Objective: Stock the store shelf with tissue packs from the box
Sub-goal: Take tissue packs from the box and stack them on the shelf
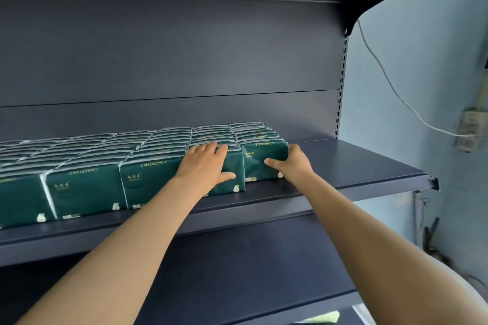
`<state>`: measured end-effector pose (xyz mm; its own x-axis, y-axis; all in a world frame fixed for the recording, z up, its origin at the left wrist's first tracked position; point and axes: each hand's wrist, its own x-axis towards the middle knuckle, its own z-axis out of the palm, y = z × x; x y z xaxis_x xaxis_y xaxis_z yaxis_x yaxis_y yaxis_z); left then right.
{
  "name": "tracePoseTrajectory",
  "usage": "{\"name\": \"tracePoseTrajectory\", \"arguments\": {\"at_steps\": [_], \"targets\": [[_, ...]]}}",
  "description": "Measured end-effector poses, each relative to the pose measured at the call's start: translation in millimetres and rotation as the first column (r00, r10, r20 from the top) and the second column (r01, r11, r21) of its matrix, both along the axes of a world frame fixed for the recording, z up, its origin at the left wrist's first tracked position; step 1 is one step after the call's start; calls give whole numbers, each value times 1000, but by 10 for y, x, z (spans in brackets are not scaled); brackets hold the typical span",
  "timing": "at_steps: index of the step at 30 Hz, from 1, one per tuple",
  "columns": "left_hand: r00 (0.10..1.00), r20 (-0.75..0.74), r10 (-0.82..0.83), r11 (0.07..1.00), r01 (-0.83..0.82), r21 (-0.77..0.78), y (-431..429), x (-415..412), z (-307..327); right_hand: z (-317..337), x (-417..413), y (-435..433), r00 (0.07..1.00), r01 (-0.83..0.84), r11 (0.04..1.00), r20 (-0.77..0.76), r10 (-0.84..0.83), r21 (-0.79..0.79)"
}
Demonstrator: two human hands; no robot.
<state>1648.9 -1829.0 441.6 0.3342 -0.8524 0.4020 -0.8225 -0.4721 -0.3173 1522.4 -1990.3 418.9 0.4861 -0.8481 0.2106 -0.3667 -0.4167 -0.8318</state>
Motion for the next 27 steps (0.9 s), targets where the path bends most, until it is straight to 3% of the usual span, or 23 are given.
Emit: {"name": "tracePoseTrajectory", "arguments": {"at_steps": [6,9,13,19,27], "targets": [[997,-59,53,994,-58,-95,410,-350,136,263,-493,357,978,-80,978,-206,39,-193],[987,-140,77,987,-96,-131,807,-597,148,368,-755,654,917,-231,910,-389,85,-346],[953,-273,128,979,-165,-116,1498,-931,107,479,-1092,1148,865,-376,806,-485,129,-456],[913,-318,257,954,-292,-68,2485,-1416,4,365,-1496,1903,781,-543,667,-600,177,-510],[851,-390,351,922,-386,-12,3549,-1839,-722,-270,-1604,2900,657,-694,595,-695,293,-405]]}}
